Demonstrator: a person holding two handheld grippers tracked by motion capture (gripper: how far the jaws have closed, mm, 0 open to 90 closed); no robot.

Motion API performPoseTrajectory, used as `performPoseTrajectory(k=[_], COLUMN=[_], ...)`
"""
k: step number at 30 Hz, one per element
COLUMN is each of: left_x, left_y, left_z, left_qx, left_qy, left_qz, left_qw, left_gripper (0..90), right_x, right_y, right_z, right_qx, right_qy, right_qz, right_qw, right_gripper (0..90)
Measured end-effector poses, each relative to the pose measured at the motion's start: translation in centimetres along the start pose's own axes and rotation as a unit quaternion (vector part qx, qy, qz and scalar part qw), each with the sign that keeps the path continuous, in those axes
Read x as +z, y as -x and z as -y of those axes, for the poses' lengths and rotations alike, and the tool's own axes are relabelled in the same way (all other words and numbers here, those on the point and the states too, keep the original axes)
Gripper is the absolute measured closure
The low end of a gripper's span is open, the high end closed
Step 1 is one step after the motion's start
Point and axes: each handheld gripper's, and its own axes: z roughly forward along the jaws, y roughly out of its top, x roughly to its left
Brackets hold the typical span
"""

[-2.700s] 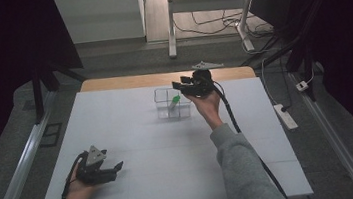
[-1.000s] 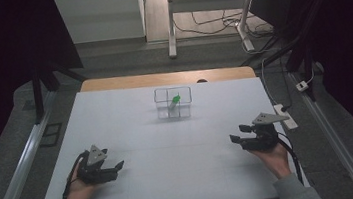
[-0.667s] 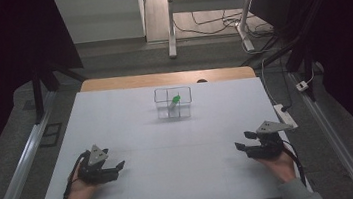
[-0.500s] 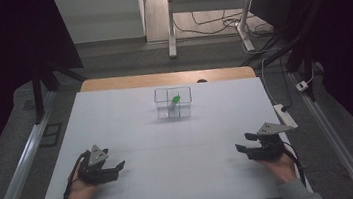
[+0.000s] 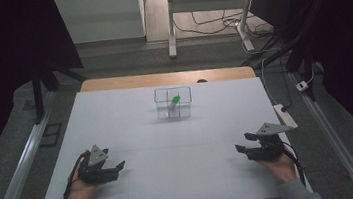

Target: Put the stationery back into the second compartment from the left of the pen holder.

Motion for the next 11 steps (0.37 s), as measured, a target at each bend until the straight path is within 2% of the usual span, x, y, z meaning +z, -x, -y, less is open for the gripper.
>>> performPoseTrajectory(k=[11], left_x=[0.00], left_y=[-0.04], left_z=[0.02], left_qx=[0.000], left_qy=[0.001], left_qz=[0.000], left_qw=[1.0000], left_gripper=[23.6], right_x=[0.01], right_y=[-0.16], right_z=[-0.04], right_qx=[-0.001], right_qy=[0.000], right_qz=[0.000], right_qw=[1.0000], right_gripper=[35.2])
